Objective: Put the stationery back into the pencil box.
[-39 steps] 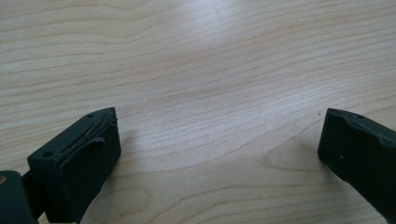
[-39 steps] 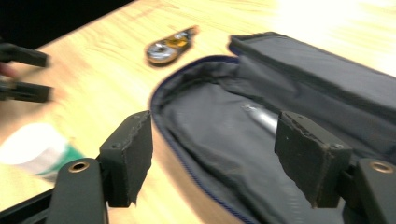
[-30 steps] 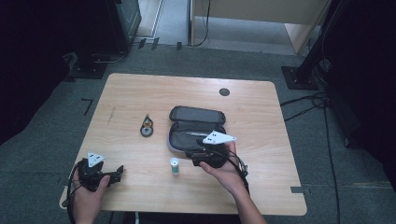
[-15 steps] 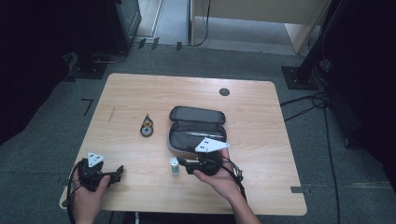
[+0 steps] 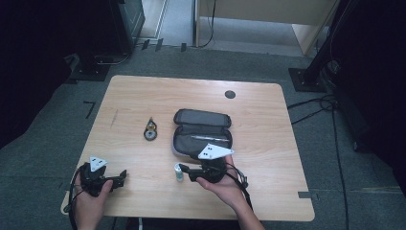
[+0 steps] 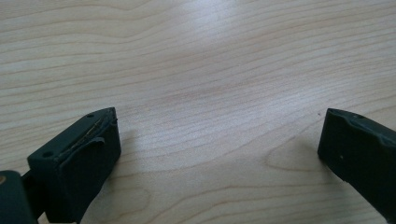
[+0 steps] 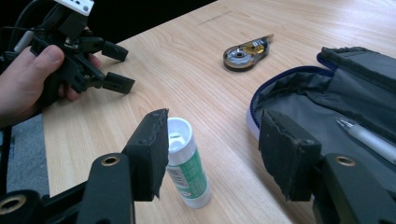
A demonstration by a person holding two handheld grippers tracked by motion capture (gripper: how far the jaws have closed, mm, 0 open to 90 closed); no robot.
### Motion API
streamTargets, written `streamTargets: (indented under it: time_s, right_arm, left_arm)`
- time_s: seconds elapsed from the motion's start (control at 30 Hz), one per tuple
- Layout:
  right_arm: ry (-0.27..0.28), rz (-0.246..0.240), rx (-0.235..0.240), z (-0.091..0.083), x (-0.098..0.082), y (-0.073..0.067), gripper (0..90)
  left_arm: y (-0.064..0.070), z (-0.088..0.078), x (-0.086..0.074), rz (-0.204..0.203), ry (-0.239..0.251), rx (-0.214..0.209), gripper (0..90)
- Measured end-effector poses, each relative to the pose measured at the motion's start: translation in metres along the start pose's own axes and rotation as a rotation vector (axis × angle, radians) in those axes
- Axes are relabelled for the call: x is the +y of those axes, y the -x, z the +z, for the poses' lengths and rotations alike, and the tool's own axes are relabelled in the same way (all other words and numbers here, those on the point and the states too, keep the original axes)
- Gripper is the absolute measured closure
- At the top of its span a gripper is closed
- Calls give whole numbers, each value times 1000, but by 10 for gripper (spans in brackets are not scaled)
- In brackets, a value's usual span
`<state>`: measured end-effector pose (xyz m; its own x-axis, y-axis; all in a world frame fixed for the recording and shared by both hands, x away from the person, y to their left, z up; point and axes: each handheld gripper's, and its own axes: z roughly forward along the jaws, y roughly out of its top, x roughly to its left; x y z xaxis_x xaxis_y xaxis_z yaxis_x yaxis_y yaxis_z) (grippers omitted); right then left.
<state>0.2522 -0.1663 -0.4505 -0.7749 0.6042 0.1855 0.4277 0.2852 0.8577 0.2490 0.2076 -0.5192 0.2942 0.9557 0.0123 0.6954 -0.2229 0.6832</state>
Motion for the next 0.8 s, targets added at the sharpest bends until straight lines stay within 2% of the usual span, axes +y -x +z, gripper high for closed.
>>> streamTargets:
  time_s: [0.23, 0.53, 0.8]
  right_arm:
    - [-1, -14, 14, 3, 1, -5, 437]
    - [-18, -15, 52, 9, -1, -10, 486]
    - [-44, -34, 42, 16, -5, -12, 535]
  left_arm:
    - [0, 0, 0, 0, 0, 0, 0]
    - [0, 0, 0, -1, 0, 0, 0]
    - [0, 0, 0, -1, 1, 0, 0]
